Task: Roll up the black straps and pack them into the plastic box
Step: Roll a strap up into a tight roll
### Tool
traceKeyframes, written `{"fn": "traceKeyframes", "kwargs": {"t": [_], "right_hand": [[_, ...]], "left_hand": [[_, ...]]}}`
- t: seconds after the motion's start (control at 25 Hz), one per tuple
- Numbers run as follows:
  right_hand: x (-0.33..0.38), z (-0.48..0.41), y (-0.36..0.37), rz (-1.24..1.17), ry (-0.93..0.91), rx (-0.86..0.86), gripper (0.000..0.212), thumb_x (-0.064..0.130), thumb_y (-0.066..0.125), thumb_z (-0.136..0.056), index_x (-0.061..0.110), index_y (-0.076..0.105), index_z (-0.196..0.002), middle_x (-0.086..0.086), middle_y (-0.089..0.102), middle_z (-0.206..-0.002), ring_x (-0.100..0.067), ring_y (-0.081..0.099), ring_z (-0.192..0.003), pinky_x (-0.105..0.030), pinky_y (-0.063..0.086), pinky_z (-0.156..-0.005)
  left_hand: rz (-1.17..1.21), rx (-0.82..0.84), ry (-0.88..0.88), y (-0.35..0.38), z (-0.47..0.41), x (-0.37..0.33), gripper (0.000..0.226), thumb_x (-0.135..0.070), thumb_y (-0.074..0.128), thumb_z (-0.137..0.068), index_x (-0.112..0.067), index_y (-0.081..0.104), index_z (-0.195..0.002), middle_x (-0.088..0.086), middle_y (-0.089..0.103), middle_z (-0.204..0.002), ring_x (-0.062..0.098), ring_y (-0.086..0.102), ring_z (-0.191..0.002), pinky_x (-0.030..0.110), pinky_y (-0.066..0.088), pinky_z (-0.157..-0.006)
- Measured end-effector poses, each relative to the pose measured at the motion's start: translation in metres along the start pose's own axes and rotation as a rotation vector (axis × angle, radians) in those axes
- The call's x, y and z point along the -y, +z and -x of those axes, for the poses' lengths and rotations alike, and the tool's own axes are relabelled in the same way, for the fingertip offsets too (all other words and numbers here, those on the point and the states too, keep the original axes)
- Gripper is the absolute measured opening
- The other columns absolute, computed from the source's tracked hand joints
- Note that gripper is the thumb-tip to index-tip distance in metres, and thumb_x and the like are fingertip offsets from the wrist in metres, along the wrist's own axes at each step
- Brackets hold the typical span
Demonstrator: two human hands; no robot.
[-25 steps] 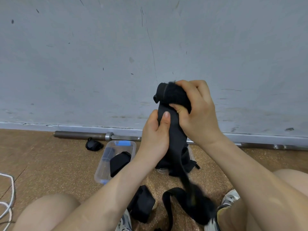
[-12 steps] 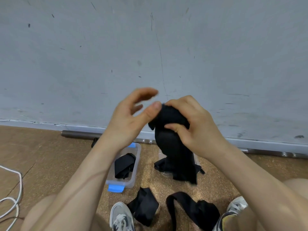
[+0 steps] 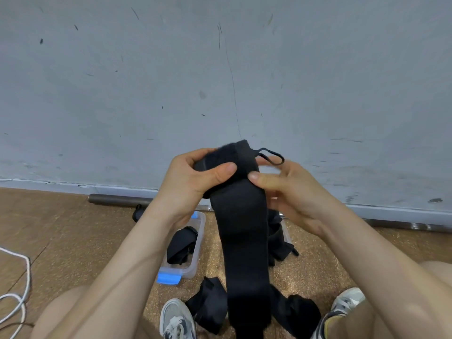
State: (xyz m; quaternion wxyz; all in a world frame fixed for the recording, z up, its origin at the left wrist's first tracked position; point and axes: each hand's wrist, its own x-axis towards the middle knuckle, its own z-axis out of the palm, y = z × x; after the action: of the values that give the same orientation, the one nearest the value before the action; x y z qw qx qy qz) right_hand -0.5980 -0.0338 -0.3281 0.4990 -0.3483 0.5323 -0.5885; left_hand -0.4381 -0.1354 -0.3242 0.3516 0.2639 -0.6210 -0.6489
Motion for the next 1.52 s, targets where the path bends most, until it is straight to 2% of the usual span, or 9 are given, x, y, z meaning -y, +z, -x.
{"fn": "traceKeyframes", "kwargs": {"t": [0.16, 0.52, 0.64, 0.76, 0.88, 1.0, 1.2, 1.32, 1.52], "right_hand": [[-0.009, 0.000, 0.005, 0.008, 0.093, 0.060, 0.029, 0.020, 0.059, -0.096, 0.000, 0.070, -0.114, -0.017, 0.073, -0.111, -0.034, 0.068, -0.108, -0.043, 0.052, -0.096], [-0.013, 0.001, 0.018, 0.055, 0.028, -0.097, 0.019, 0.006, 0.054, -0.099, 0.008, 0.073, -0.097, -0.013, 0.076, -0.096, -0.027, 0.073, -0.093, -0.038, 0.058, -0.083], [-0.003, 0.005, 0.017, -0.018, 0.101, -0.077, 0.019, 0.028, 0.062, -0.093, 0.015, 0.075, -0.097, -0.008, 0.077, -0.095, -0.020, 0.072, -0.089, -0.033, 0.053, -0.080], [0.000, 0.005, 0.015, -0.067, 0.137, -0.069, 0.048, 0.054, 0.064, -0.082, 0.013, 0.074, -0.105, -0.006, 0.077, -0.097, -0.019, 0.074, -0.091, -0.030, 0.057, -0.076], [0.005, 0.006, 0.010, -0.079, 0.052, -0.078, 0.030, 0.034, 0.066, -0.090, 0.006, 0.073, -0.098, -0.004, 0.077, -0.084, -0.011, 0.074, -0.073, -0.019, 0.054, -0.058], [0.011, 0.006, 0.000, 0.050, -0.045, -0.004, 0.027, 0.024, 0.066, -0.089, 0.004, 0.072, -0.106, -0.007, 0.077, -0.091, -0.014, 0.075, -0.083, -0.016, 0.053, -0.063], [0.012, 0.001, -0.012, 0.247, 0.008, 0.078, 0.054, 0.043, 0.074, -0.074, 0.015, 0.066, -0.120, -0.002, 0.076, -0.106, -0.015, 0.071, -0.103, -0.029, 0.052, -0.092], [0.004, 0.000, -0.007, 0.219, 0.023, 0.000, 0.020, 0.012, 0.068, -0.090, 0.006, 0.072, -0.108, -0.007, 0.077, -0.098, -0.018, 0.074, -0.094, -0.025, 0.055, -0.077], [0.000, 0.005, 0.008, 0.164, 0.075, -0.148, 0.012, 0.009, 0.064, -0.094, 0.005, 0.074, -0.097, -0.007, 0.077, -0.085, -0.015, 0.073, -0.075, -0.021, 0.054, -0.058]], "left_hand": [[-0.011, -0.086, 0.013, 0.006, 0.001, -0.001, 0.033, -0.023, 0.085, -0.068, -0.016, 0.073, -0.097, 0.004, 0.076, -0.091, 0.020, 0.073, -0.086, 0.030, 0.057, -0.070], [-0.560, -0.215, 0.379, 0.015, -0.001, 0.015, 0.039, -0.030, 0.081, -0.066, -0.038, 0.064, -0.100, -0.014, 0.066, -0.097, -0.002, 0.061, -0.093, 0.018, 0.049, -0.083], [-0.650, -0.234, 0.516, 0.013, -0.003, 0.019, 0.042, -0.022, 0.082, -0.067, -0.026, 0.067, -0.106, -0.008, 0.064, -0.098, -0.003, 0.057, -0.094, 0.012, 0.044, -0.083], [-0.783, -0.189, 0.646, 0.019, -0.001, 0.022, 0.042, -0.009, 0.084, -0.068, -0.016, 0.069, -0.107, -0.002, 0.064, -0.102, 0.000, 0.057, -0.095, 0.010, 0.043, -0.084], [-0.653, -0.087, 0.388, 0.019, 0.001, 0.015, 0.046, -0.015, 0.088, -0.068, -0.031, 0.062, -0.102, -0.013, 0.064, -0.099, -0.002, 0.060, -0.092, 0.014, 0.049, -0.079], [-0.360, 0.070, 0.065, 0.008, 0.001, 0.001, 0.042, -0.033, 0.086, -0.070, -0.026, 0.063, -0.104, -0.009, 0.070, -0.090, 0.003, 0.068, -0.083, 0.018, 0.054, -0.070], [-0.079, -0.111, 0.073, 0.014, 0.001, -0.003, 0.037, -0.032, 0.079, -0.062, -0.015, 0.073, -0.095, 0.006, 0.075, -0.086, 0.022, 0.073, -0.084, 0.032, 0.059, -0.072], [0.019, -0.196, 0.046, 0.014, -0.001, 0.000, 0.034, -0.029, 0.079, -0.063, -0.015, 0.073, -0.094, 0.003, 0.074, -0.084, 0.020, 0.073, -0.082, 0.033, 0.059, -0.068], [-0.153, -0.285, 0.119, 0.024, -0.002, 0.011, 0.027, -0.015, 0.085, -0.071, -0.025, 0.072, -0.092, -0.002, 0.074, -0.087, 0.015, 0.072, -0.085, 0.033, 0.060, -0.073]]}}
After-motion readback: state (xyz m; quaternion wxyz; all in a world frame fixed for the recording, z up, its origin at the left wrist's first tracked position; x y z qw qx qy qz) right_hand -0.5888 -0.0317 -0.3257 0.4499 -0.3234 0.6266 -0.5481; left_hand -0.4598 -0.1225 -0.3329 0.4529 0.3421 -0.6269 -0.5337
